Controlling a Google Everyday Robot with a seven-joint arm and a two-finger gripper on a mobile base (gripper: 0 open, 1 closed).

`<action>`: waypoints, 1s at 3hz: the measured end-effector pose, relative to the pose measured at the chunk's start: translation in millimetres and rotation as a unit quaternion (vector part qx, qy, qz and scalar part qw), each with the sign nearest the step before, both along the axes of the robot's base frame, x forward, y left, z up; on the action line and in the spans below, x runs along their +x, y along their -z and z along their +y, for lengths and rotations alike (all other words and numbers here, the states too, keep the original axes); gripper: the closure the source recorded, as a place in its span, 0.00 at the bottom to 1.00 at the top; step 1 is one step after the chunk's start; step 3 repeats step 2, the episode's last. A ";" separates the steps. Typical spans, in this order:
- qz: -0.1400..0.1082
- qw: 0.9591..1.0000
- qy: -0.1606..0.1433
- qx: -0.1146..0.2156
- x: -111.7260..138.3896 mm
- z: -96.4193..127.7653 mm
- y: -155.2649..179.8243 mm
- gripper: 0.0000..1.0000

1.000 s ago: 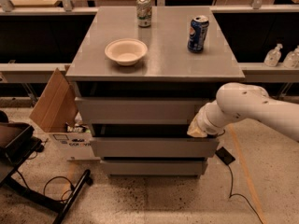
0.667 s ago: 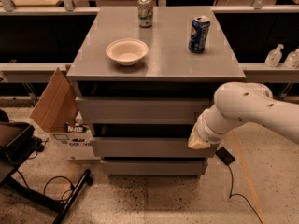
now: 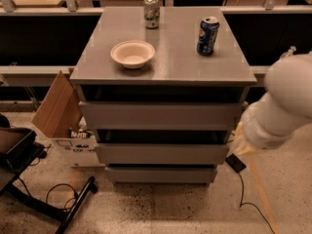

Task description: Close top drawer

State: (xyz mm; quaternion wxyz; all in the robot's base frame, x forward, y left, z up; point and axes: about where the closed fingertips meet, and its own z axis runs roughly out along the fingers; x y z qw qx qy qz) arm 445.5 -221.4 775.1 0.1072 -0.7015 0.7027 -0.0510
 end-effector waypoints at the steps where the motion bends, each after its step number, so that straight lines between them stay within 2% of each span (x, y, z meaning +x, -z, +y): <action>1: -0.041 0.998 0.044 -0.030 -20.2 -33.1 -53.9 1.00; 3: -0.045 0.997 0.046 -0.032 -21.9 -33.5 -58.9 1.00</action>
Offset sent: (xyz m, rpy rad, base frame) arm -0.0181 -0.0297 0.0485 -0.0547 -0.0735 -0.0796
